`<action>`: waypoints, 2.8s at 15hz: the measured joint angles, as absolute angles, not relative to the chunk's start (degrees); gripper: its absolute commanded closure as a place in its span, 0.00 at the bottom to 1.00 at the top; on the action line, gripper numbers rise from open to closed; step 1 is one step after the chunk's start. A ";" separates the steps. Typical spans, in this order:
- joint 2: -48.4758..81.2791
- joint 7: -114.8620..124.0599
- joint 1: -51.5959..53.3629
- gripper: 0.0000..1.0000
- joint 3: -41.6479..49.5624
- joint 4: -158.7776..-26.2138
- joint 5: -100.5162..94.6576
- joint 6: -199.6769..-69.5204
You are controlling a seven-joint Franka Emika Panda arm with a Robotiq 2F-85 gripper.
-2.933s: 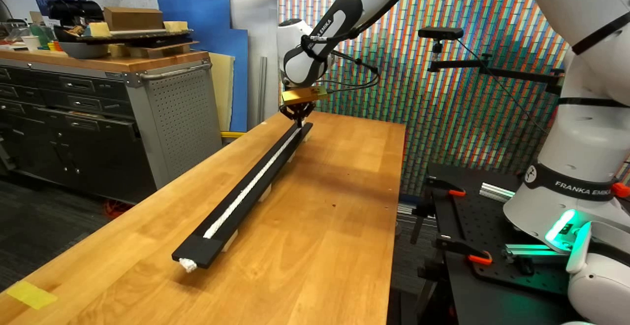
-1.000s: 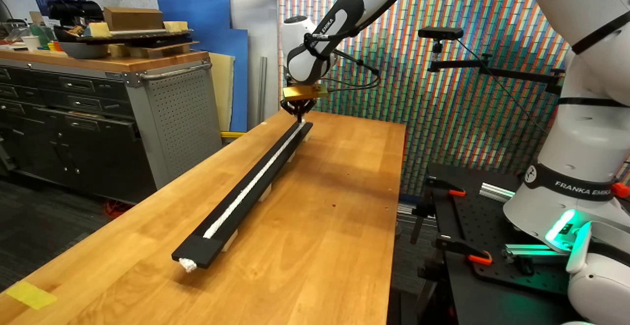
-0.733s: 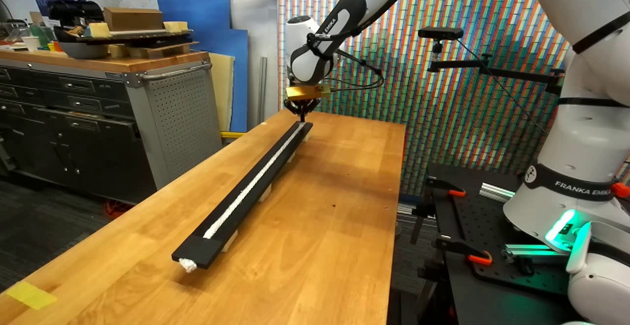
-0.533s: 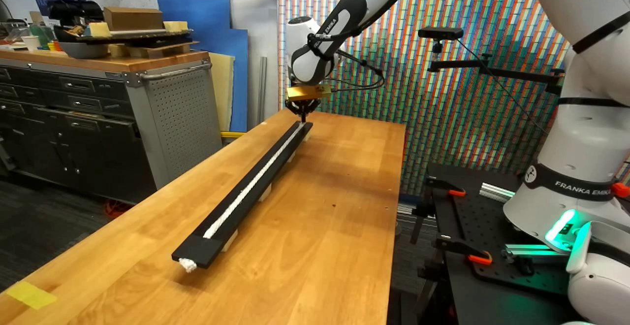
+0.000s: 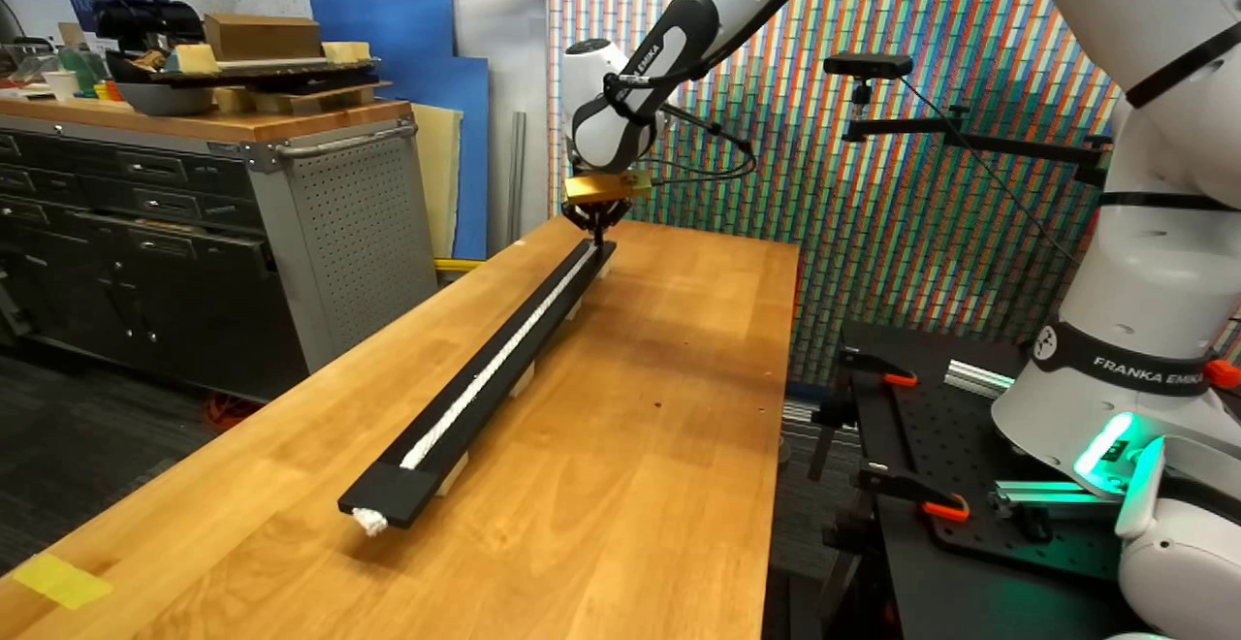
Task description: Fit the rope along the center of the black object
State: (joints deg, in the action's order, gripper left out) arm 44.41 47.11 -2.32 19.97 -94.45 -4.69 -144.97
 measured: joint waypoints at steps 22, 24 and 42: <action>45.42 51.36 -2.42 1.00 20.37 -90.97 -4.69 -142.09; 45.81 51.46 -2.53 1.00 20.36 -90.70 -4.69 -142.01; 49.13 51.49 -3.08 1.00 19.68 -85.09 -4.69 -137.97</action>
